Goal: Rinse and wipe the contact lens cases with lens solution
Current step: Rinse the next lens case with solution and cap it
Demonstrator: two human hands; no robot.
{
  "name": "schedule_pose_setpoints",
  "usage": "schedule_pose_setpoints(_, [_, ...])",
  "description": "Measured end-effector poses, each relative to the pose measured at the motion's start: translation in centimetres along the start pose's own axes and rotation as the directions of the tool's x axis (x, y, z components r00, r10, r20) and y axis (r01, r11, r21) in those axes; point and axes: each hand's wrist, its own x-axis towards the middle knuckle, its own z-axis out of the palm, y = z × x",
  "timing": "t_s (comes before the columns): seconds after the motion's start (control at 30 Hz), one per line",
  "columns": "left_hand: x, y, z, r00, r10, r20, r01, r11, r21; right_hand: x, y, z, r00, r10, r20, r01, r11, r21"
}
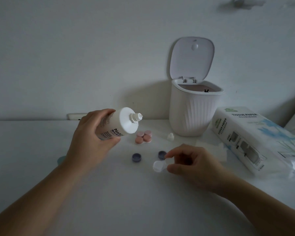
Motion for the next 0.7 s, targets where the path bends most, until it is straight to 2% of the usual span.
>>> schedule_pose_setpoints(0.1, [-0.1,0.2,0.1,0.999,-0.033,-0.003,0.033,0.999,-0.025,-0.9,-0.2,-0.4,1.000,-0.002,0.007,0.002,0.992,-0.129])
schedule_pose_setpoints(0.3, [-0.1,0.7,0.0,0.997,-0.066,0.026,0.068,0.996,-0.062,-1.5,-0.6,-0.6,1.000,0.006,0.003,-0.005,0.960,-0.280])
schedule_pose_setpoints(0.6, [-0.2,0.5,-0.4,0.994,-0.107,0.019,0.108,0.991,-0.076,-1.2,-0.4,0.2,1.000,-0.003,-0.017,-0.004,0.925,-0.381])
schedule_pose_setpoints(0.7, [-0.1,0.5,-0.5,0.994,-0.108,0.015,0.109,0.991,-0.073,-1.8,-0.3,0.2,0.998,-0.014,-0.068,-0.013,0.923,-0.385])
